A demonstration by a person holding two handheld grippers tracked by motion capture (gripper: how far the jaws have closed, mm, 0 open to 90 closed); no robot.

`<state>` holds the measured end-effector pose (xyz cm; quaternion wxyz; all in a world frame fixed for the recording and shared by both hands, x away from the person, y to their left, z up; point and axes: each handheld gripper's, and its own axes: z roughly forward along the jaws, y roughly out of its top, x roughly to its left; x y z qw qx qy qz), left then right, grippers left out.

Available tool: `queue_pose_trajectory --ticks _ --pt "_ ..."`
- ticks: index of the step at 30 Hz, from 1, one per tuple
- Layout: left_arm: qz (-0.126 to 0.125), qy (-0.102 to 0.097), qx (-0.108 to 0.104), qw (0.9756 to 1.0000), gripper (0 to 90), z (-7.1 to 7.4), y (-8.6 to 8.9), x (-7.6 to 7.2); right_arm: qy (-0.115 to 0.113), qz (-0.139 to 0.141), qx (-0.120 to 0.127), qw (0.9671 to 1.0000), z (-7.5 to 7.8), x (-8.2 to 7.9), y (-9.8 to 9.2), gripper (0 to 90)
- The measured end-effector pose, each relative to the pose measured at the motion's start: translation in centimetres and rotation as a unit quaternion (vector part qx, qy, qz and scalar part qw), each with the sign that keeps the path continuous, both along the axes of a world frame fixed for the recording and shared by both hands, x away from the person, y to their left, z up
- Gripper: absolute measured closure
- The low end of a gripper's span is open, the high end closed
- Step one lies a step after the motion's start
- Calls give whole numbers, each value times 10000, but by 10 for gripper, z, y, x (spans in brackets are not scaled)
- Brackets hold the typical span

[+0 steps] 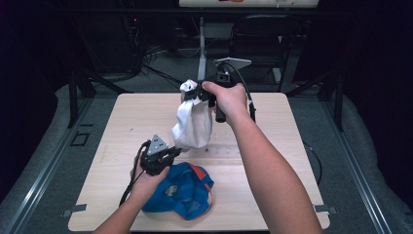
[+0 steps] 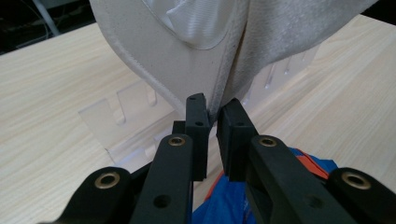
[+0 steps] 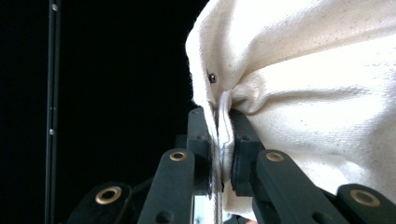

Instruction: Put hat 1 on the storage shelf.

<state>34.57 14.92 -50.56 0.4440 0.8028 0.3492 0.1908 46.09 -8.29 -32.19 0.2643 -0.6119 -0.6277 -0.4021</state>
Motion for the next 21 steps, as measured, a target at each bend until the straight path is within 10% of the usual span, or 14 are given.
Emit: queue_pose_trajectory --ticks 21 --pt "152 124 -337 9992 845 -20 17 0 84 148 -282 9995 -21 0 9 811"
